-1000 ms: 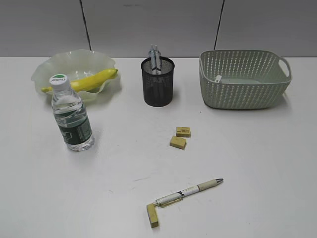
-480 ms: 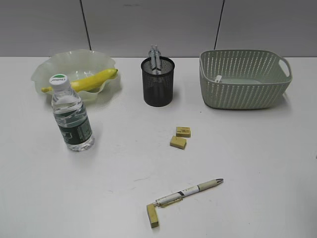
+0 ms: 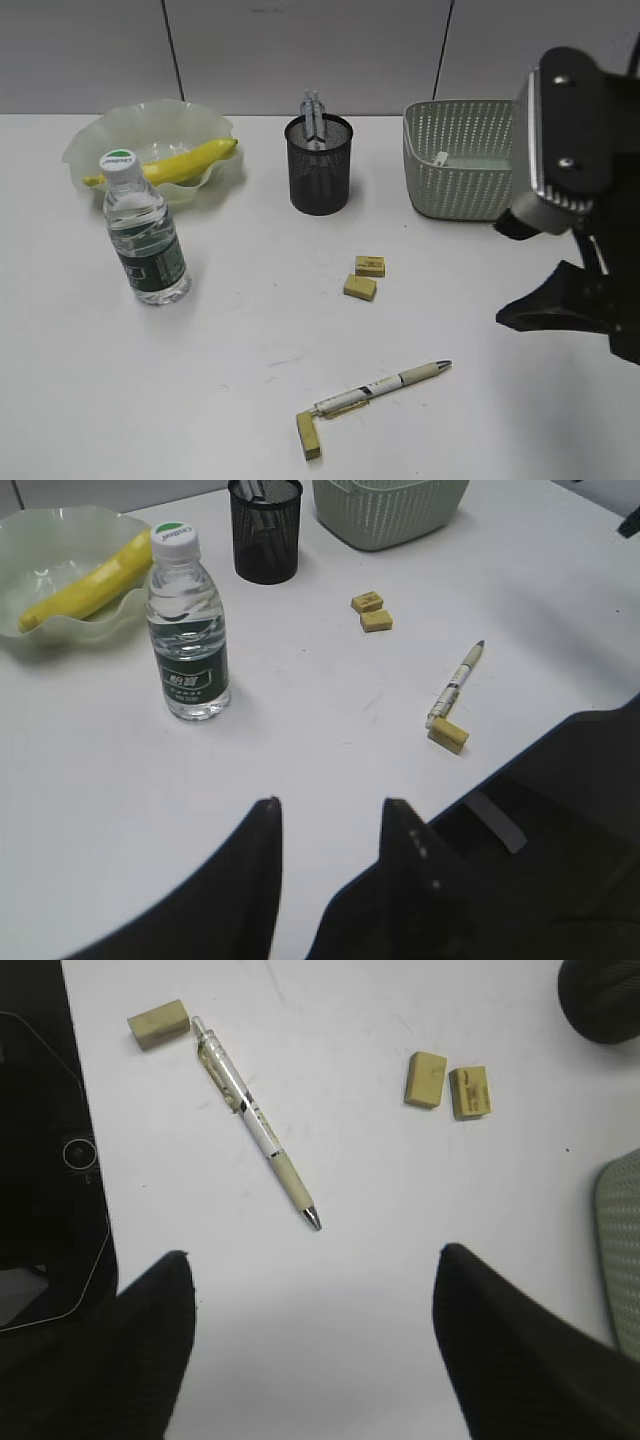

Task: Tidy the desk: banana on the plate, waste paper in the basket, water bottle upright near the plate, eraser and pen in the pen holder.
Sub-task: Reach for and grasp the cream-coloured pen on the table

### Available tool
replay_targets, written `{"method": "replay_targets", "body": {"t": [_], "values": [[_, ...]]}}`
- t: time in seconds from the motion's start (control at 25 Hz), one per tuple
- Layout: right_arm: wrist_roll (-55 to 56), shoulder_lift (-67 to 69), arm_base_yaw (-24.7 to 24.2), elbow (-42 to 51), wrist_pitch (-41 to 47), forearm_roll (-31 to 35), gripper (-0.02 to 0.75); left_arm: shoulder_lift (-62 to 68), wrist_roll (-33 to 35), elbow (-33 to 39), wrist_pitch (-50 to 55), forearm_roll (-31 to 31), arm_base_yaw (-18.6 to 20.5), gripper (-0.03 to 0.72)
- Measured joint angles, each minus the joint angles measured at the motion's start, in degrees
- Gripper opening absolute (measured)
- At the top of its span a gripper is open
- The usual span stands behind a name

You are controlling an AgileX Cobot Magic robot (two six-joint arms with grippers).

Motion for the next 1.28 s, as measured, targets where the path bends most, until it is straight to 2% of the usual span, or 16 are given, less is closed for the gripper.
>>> {"method": "replay_targets", "body": {"t": [0.28,0.76,0.84,1.04,1.28], "values": [[-1.7,4.9,0.0,-0.7,-5.0,5.7,0.584,0.0,0.0,0.0,0.0,0.0,0.0,0.249],[0.0,5.4,0.4,-0.8,-2.9,4.6,0.585,0.0,0.0,0.0,0.0,0.1,0.0,0.246],[-0.4,6.7,2.3,-0.8,-3.0,3.0,0.585,0.0,0.0,0.0,0.0,0.1,0.0,0.246],[-0.7,12.5,11.5,-0.8,-5.0,-4.3,0.566,0.0,0.0,0.0,0.0,0.1,0.0,0.244],[-0.8,20.1,13.1,-1.1,-9.9,-6.1,0.486,0.0,0.0,0.0,0.0,0.1,0.0,0.244]]}}
